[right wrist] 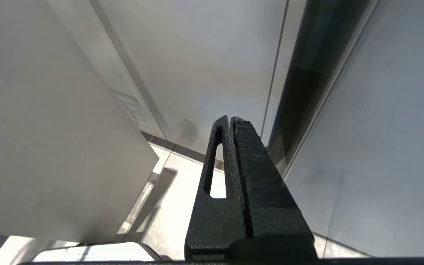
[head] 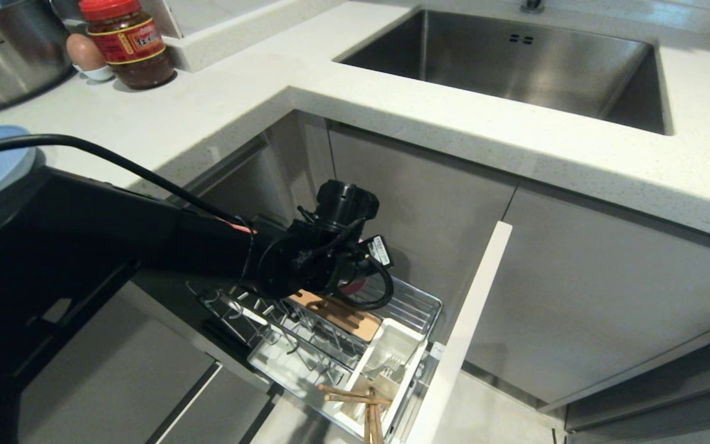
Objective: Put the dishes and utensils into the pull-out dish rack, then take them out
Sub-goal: Take the bowl out of the cupboard
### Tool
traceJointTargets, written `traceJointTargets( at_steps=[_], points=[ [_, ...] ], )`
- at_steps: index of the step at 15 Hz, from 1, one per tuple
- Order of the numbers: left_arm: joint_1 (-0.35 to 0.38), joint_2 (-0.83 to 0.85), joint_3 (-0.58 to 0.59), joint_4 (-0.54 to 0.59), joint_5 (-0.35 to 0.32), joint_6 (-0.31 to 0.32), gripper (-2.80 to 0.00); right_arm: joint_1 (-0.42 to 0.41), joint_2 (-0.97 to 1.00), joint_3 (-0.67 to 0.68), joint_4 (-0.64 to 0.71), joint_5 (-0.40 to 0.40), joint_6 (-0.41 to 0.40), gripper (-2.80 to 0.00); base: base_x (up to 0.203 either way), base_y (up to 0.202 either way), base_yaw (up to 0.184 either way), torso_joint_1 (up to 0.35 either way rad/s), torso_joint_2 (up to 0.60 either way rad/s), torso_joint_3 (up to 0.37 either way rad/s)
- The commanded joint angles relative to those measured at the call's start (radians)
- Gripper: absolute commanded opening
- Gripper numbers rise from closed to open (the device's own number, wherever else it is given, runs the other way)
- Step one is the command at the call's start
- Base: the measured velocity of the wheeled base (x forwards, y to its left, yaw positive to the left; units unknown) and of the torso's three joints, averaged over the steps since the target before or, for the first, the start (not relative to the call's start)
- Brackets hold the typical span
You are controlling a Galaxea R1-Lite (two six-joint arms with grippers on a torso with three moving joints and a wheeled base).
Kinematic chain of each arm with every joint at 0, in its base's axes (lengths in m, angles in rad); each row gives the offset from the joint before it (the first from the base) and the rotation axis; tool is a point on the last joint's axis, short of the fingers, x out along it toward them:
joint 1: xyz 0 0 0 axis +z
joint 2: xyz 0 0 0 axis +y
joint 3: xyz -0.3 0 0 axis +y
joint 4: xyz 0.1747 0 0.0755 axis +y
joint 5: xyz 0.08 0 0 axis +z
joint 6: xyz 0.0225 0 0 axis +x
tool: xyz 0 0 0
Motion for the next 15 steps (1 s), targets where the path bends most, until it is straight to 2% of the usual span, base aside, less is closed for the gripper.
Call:
traceJointTargets(
  at_steps=[1,6,15],
  points=[
    [-0.002,-0.006,0.0,0.001,0.003,-0.007,-2.8,0.0,-0.004,0.0,0.0,0.0,0.001,-2.8,0.0,0.0,0.0,0.0,0.0,0.0],
    [-0.009,-0.094,0.006,0.002,0.013,-0.011,-2.8,0.0,-0.004,0.0,0.0,0.0,0.001,-2.8,0.0,0.0,0.0,0.0,0.0,0.0],
    [-0.061,-0.384,0.019,0.015,0.112,-0.005,-2.8,0.0,-0.004,0.0,0.0,0.0,0.001,-2.8,0.0,0.0,0.0,0.0,0.0,0.0]
  ],
)
